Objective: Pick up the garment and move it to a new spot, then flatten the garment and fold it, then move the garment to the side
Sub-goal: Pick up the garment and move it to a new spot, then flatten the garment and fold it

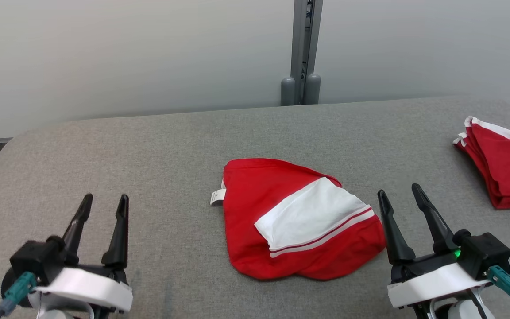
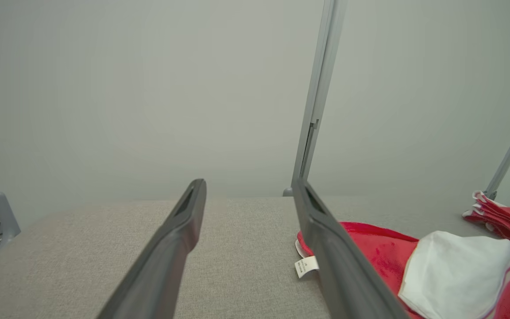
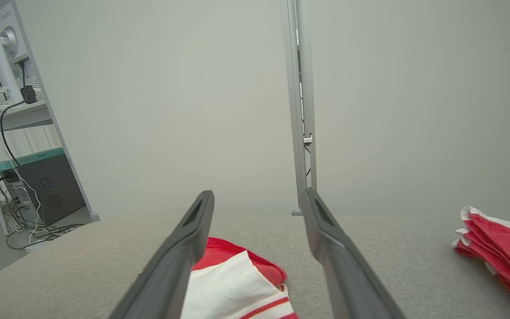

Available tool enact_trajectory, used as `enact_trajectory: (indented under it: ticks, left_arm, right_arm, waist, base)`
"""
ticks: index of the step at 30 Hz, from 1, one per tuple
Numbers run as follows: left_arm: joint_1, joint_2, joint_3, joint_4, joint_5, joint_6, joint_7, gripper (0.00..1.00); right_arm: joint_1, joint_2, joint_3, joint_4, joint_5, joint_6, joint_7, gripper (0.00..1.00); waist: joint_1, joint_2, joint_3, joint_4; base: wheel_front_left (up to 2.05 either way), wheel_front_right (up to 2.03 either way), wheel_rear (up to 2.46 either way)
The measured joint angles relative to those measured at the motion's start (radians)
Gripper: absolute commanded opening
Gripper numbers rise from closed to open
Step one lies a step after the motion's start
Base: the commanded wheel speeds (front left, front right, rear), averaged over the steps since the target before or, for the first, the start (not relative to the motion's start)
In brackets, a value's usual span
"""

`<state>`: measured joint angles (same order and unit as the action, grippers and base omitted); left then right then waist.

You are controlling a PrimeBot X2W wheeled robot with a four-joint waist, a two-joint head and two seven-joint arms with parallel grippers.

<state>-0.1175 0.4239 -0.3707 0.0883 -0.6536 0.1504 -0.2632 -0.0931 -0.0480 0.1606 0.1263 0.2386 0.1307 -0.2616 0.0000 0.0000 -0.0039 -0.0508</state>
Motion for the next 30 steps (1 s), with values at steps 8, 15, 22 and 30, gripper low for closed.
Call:
enact_trajectory:
  ticks: [8, 15, 22, 30]
  left_arm:
    - [0.157, -0.112, 0.123, -0.010, 0.079, -0.022, 0.000, 1.00]
    - [0.196, -0.184, 0.187, -0.010, 0.156, -0.072, 0.000, 1.00]
    - [0.203, -0.221, 0.228, 0.005, 0.201, -0.119, 0.000, 1.00]
    - [0.203, -0.253, 0.254, 0.030, 0.235, -0.158, 0.000, 1.00]
  right_arm:
    - [0.033, 0.000, -0.004, -0.003, 0.011, 0.000, 0.000, 1.00]
    - [0.050, 0.000, -0.023, -0.001, 0.011, 0.000, 0.000, 1.00]
    - [0.052, 0.000, -0.021, 0.005, 0.008, 0.000, 0.000, 1.00]
    - [0.051, 0.000, -0.021, 0.009, 0.006, 0.000, 0.000, 1.00]
  waist:
    - [0.0000, 0.0000, -0.010, 0.010]
    - [0.0000, 0.0000, -0.015, 0.016]
    - [0.0000, 0.0000, -0.015, 0.014]
    - [0.0000, 0.0000, -0.016, 0.013]
  base:
    - [0.00, 0.00, 0.00]
    - [0.00, 0.00, 0.00]
    - [0.00, 0.00, 0.00]
    - [0.00, 0.00, 0.00]
